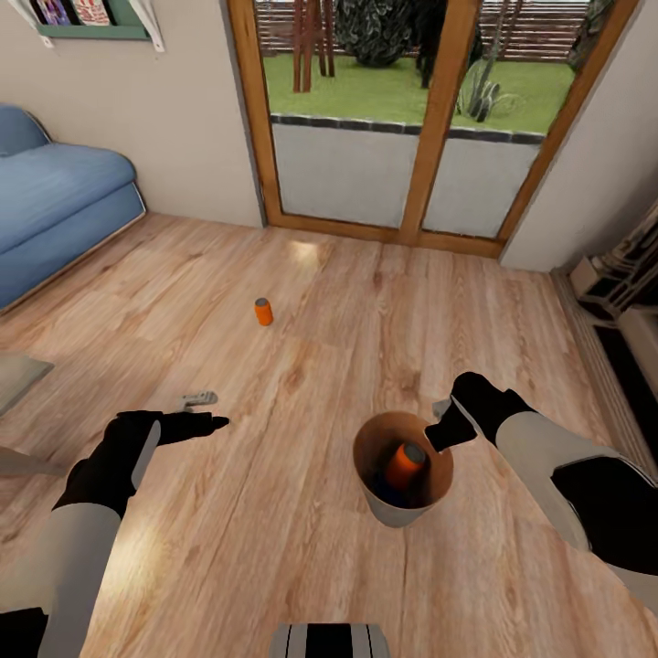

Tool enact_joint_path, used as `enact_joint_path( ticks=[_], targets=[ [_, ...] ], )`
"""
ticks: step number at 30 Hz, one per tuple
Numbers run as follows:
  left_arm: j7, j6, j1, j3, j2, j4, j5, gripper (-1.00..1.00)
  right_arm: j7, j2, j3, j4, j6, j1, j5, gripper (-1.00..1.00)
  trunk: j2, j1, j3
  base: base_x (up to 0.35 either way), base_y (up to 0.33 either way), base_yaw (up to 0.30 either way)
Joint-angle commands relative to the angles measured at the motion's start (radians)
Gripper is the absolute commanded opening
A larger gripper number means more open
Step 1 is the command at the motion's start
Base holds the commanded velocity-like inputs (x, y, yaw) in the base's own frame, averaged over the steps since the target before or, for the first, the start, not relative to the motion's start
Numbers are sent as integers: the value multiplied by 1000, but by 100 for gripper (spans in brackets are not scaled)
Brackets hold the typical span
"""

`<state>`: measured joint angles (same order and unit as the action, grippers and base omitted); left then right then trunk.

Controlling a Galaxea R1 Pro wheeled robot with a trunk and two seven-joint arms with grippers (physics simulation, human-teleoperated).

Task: Put the three can of soda from the living room inside the tash can in the kitchen.

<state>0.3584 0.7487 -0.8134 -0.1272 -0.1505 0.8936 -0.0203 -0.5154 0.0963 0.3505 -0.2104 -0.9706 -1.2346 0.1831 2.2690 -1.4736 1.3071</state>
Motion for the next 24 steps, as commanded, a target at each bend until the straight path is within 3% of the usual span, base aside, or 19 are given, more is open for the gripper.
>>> enact_joint_path(
  ticks=[1, 6, 12, 24],
  targets=[
    [0, 0, 0, 2, 0, 0, 0, 100, -5, 0, -6, 0, -5, 0, -19, -100, 0, 0, 0, 324, 0, 248],
    [-1, 0, 0, 6, 5, -1, -2, 100, -5, 0, -5, 0, -5, 4, -19, -100, 0, 0, 0, 324, 0, 229],
    [-5, 0, 0, 7, 11, -1, -3, 100, -5, -1, -7, 0, -5, 6, -19, -100, 0, 0, 0, 325, 0, 71],
    [-6, 0, 0, 8, 12, -1, -3, 100, -5, 6, -14, -1, -6, 7, -19, -100, 0, 0, 0, 325, 0, -85]
  ],
)
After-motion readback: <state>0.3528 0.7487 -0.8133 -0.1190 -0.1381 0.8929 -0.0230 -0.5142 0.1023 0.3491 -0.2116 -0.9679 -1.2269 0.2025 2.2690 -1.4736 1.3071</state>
